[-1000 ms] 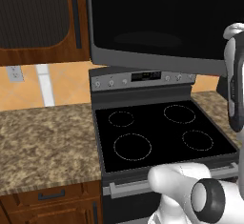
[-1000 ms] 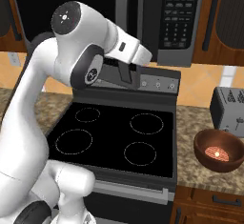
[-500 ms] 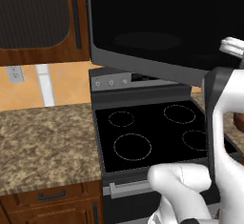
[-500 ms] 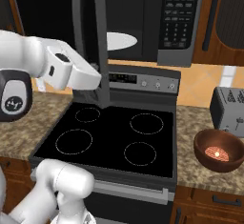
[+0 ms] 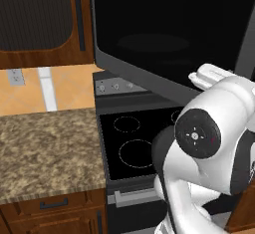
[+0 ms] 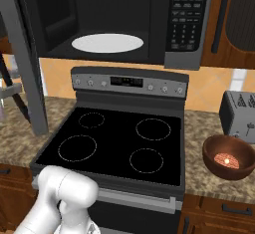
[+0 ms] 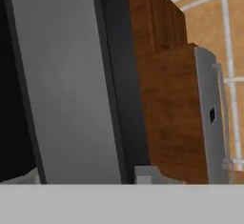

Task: Open the microwave, place the bowl with waffle inside the microwave, then close the microwave door and turn it on.

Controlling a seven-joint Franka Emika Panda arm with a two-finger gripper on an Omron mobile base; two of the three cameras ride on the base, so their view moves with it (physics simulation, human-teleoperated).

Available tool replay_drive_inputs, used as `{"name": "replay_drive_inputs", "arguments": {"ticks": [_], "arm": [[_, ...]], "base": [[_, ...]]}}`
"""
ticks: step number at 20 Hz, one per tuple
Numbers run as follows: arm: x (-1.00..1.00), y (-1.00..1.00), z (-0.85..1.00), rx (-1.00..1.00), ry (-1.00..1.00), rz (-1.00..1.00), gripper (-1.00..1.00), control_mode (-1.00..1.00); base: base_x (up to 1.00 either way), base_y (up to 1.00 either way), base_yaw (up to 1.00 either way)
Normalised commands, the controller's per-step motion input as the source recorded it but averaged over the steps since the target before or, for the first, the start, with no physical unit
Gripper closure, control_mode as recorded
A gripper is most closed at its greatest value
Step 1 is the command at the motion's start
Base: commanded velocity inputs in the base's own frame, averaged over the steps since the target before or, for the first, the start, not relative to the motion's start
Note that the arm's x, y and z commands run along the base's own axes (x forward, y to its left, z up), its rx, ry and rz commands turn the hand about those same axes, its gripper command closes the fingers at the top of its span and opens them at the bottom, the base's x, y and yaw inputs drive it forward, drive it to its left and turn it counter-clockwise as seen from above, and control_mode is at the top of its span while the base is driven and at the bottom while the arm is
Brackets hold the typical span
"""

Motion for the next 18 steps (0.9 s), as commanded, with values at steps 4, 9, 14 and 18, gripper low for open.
{"name": "replay_drive_inputs", "arguments": {"ticks": [4, 9, 14, 18], "arm": [[-0.25, 0.97, -0.4, -0.26, 0.01, -0.15, 1.0, -1.0], [0.15, 0.49, -0.27, -0.13, 0.11, -0.06, -1.0, -1.0], [0.16, 0.06, -0.15, -0.01, 0.03, 0.0, -1.0, -1.0], [-0.05, 0.0, -0.01, 0.0, -0.01, 0.0, -1.0, -1.0]], "base": [[0.0, 0.0, 0.0], [0.0, 0.0, 0.0], [0.0, 0.0, 0.0], [0.0, 0.0, 0.0]]}}
